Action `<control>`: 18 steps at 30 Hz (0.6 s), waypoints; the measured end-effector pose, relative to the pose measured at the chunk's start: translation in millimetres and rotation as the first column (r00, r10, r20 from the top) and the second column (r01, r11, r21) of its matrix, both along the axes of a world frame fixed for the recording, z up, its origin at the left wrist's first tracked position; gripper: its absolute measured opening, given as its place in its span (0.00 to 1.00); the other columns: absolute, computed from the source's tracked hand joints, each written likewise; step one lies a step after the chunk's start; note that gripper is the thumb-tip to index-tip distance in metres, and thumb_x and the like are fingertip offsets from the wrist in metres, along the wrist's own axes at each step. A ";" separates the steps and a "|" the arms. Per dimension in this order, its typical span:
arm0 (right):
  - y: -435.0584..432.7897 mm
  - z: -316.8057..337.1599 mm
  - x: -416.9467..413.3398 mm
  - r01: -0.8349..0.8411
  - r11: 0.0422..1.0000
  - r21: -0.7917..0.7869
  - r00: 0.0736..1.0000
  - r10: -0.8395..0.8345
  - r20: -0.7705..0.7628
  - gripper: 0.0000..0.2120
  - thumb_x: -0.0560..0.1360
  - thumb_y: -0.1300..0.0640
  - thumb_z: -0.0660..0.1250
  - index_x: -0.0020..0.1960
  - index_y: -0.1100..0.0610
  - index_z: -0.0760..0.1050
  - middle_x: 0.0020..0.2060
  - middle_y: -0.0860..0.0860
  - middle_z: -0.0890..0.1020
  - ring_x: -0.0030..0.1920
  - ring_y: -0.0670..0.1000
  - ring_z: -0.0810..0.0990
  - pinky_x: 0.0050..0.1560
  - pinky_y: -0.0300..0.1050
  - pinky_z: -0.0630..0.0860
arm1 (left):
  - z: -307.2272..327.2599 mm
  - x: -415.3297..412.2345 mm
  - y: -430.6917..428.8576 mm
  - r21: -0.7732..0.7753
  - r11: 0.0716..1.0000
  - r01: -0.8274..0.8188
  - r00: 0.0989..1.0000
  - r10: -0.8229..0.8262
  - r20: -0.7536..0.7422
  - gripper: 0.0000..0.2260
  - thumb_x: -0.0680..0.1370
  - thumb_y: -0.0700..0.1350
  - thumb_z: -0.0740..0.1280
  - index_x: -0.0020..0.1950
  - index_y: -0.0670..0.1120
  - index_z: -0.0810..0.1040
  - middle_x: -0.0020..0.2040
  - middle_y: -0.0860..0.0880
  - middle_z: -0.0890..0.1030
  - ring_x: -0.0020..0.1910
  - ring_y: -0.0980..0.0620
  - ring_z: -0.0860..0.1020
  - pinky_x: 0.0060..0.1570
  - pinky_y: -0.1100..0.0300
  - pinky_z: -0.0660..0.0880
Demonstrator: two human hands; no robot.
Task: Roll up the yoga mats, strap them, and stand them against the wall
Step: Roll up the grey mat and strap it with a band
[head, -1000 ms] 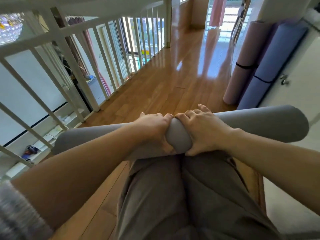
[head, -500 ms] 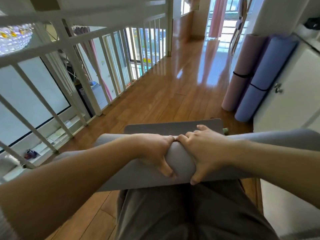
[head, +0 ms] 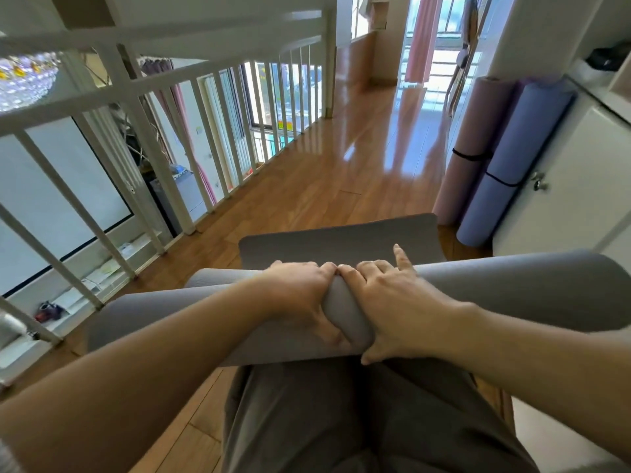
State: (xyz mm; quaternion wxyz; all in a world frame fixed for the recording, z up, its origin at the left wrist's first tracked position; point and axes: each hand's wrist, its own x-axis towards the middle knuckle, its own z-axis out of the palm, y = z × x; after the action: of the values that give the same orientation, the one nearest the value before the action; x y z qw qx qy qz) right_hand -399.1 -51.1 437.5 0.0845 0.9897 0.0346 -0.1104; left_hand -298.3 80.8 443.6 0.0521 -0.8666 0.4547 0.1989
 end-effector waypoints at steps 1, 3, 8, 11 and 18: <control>0.3 -3.3 -1.3 -0.002 1.000 0.002 0.999 0.002 0.032 0.57 0.61 0.33 0.73 0.77 0.56 0.47 0.68 0.53 0.68 0.69 0.55 0.67 0.74 0.64 0.48 | 1.7 5.7 -2.7 0.011 1.000 -0.006 0.998 0.007 -0.055 0.46 0.62 0.70 0.72 0.73 0.52 0.59 0.64 0.53 0.72 0.62 0.51 0.72 0.63 0.53 0.69; -3.6 1.0 6.4 0.015 0.998 0.067 1.000 -0.015 0.003 0.54 0.60 0.33 0.74 0.76 0.54 0.52 0.66 0.52 0.70 0.67 0.54 0.68 0.74 0.63 0.51 | 4.2 14.6 -6.7 0.025 0.999 -0.033 0.988 0.036 -0.150 0.45 0.62 0.69 0.73 0.73 0.53 0.60 0.64 0.54 0.73 0.61 0.51 0.72 0.61 0.54 0.71; -20.6 19.3 36.2 0.042 0.981 0.189 0.985 -0.009 -0.172 0.50 0.58 0.33 0.76 0.72 0.50 0.59 0.64 0.47 0.73 0.63 0.50 0.72 0.68 0.55 0.66 | -4.5 0.6 -6.7 -0.032 0.999 -0.035 0.995 0.038 0.087 0.49 0.63 0.71 0.69 0.77 0.52 0.54 0.70 0.50 0.68 0.69 0.47 0.66 0.72 0.40 0.56; -17.2 15.3 32.7 0.024 0.986 0.165 0.992 -0.003 -0.126 0.51 0.60 0.33 0.75 0.74 0.50 0.57 0.66 0.48 0.72 0.66 0.52 0.70 0.72 0.62 0.56 | -4.3 3.2 -4.4 -0.076 0.997 -0.005 0.993 0.014 0.117 0.48 0.63 0.72 0.70 0.75 0.52 0.57 0.67 0.51 0.71 0.66 0.49 0.69 0.70 0.44 0.61; -17.0 1.1 27.4 -0.020 0.994 0.106 0.999 0.016 0.041 0.52 0.61 0.32 0.73 0.75 0.52 0.54 0.67 0.50 0.70 0.67 0.53 0.68 0.73 0.61 0.56 | 4.9 32.4 -17.3 -0.011 0.997 -0.074 0.986 0.072 -0.151 0.40 0.64 0.67 0.72 0.70 0.53 0.64 0.62 0.53 0.74 0.57 0.52 0.73 0.61 0.50 0.72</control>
State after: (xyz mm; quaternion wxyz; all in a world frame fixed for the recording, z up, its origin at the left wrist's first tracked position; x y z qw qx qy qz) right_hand -371.6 -68.1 438.6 0.0335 0.9944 0.0476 -0.0877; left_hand -265.9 63.5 448.5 0.0031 -0.8656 0.4270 0.2617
